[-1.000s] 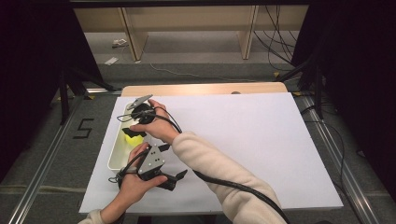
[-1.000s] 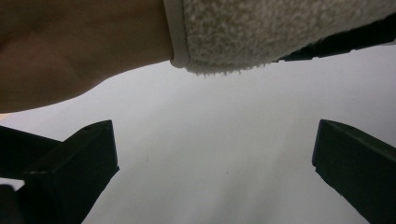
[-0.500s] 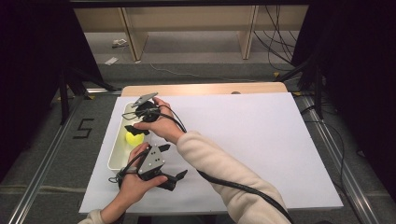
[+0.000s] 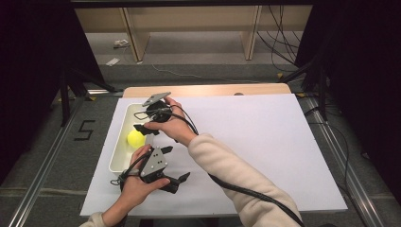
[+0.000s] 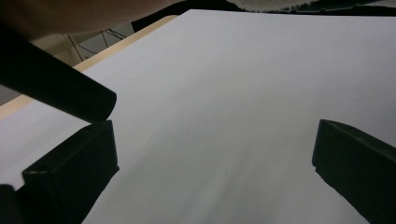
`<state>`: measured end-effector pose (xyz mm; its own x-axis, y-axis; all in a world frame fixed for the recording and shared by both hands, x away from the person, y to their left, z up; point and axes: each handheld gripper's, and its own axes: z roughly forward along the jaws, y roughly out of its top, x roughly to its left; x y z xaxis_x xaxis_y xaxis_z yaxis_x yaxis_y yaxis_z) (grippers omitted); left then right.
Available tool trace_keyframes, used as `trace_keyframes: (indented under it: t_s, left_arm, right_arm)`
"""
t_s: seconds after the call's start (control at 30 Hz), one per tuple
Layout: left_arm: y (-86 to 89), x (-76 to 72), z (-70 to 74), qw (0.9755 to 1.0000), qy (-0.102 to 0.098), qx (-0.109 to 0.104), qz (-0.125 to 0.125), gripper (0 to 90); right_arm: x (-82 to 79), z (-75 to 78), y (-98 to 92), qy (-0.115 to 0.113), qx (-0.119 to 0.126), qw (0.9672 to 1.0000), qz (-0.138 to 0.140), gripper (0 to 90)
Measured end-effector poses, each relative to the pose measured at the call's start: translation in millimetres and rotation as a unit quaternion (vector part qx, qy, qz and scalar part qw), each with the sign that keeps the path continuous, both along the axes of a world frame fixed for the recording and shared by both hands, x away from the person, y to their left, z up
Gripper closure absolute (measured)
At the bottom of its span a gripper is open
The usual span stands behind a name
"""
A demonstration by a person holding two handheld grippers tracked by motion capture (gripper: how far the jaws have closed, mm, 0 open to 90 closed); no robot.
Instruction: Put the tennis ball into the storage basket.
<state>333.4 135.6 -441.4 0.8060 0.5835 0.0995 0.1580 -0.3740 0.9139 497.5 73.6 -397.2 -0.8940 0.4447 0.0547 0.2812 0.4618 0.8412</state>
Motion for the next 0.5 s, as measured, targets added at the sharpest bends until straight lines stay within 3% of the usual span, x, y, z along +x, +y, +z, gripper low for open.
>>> trace_keyframes:
  t_s: [0.5]
  left_arm:
    - [1.3, 0.4, 0.9, 1.0, -0.002, -0.004, 0.004, 0.0]
  right_arm:
    - [-5.1, 3.1, -26.7, -0.001, 0.01, 0.9998, -0.016, 18.3]
